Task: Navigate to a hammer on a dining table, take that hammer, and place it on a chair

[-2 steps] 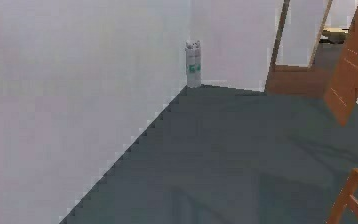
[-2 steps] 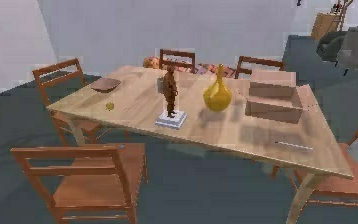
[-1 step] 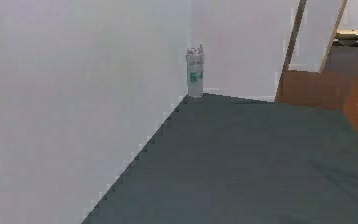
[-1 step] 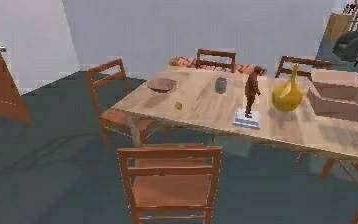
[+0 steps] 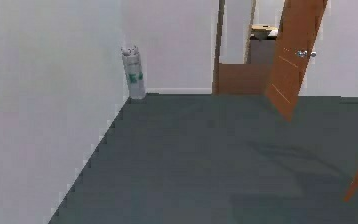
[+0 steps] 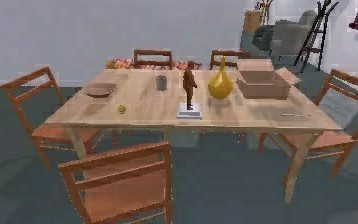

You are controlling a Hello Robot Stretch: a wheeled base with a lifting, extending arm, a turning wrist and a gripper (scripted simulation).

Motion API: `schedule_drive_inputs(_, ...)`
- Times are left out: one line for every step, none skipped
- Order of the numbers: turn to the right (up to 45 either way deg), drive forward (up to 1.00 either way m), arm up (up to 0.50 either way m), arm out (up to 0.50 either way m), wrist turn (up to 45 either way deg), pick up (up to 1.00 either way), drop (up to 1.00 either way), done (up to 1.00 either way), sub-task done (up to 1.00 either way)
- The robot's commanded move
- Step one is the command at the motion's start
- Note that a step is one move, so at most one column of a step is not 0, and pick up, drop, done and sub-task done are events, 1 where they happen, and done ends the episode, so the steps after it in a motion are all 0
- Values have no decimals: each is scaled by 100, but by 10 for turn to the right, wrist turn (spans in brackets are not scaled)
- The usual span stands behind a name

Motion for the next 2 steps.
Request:
schedule_drive_inputs(0,65,0,0,0,0,0,0,0)
schedule_drive_inputs(210,0,0,0,0,0,0,0,0)
